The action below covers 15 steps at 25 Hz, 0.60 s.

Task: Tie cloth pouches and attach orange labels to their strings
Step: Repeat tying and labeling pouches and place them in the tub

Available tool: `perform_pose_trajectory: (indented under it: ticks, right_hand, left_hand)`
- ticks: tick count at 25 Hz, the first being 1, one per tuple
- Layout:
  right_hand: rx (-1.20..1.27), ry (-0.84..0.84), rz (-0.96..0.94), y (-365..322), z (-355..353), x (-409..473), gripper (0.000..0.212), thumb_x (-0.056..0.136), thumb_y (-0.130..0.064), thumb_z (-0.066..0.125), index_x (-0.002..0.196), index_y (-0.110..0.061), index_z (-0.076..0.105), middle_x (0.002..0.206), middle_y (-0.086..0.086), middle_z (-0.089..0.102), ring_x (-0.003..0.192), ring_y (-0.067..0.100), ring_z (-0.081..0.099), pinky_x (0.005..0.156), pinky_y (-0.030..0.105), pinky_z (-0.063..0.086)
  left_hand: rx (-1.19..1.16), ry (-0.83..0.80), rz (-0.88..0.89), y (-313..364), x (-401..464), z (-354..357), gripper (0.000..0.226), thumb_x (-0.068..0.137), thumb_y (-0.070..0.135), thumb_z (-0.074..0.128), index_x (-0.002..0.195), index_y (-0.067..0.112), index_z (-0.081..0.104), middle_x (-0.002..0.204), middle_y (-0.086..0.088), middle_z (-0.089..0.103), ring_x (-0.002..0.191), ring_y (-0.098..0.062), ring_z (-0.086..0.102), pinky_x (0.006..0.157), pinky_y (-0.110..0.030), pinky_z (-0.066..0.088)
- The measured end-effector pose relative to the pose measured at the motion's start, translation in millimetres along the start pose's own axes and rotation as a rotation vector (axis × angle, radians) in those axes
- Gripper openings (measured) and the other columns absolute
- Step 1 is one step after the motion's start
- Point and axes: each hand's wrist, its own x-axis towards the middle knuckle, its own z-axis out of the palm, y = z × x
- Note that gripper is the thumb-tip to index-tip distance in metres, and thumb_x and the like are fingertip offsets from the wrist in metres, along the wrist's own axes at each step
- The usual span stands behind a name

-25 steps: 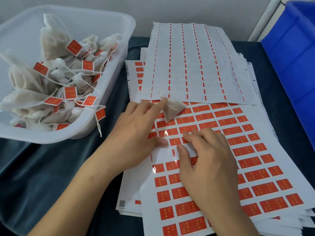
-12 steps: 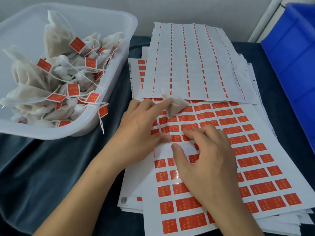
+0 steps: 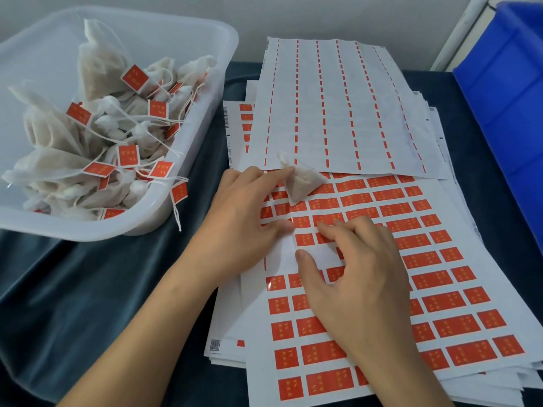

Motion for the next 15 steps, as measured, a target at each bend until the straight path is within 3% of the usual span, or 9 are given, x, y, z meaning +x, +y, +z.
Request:
perform_pose_trajectory:
  ticks: [15]
  right_hand:
    - [-0.015,0.008,0.037,-6.6,-2.7,11.3,0.048,0.084,-0.067,0.056,0.110,-0.029,0.072,0.107,-0.012,0.064,0.093,0.004,0.046,0.082,0.025,0.041]
  left_hand:
    - [0.031,0.124,-0.003,-3.0,-3.1,16.4,0.071,0.086,0.049,0.080,0.149,0.048,0.046,0.143,0.022,0.052,0.121,0.002,0.032,0.103,-0.024,0.031]
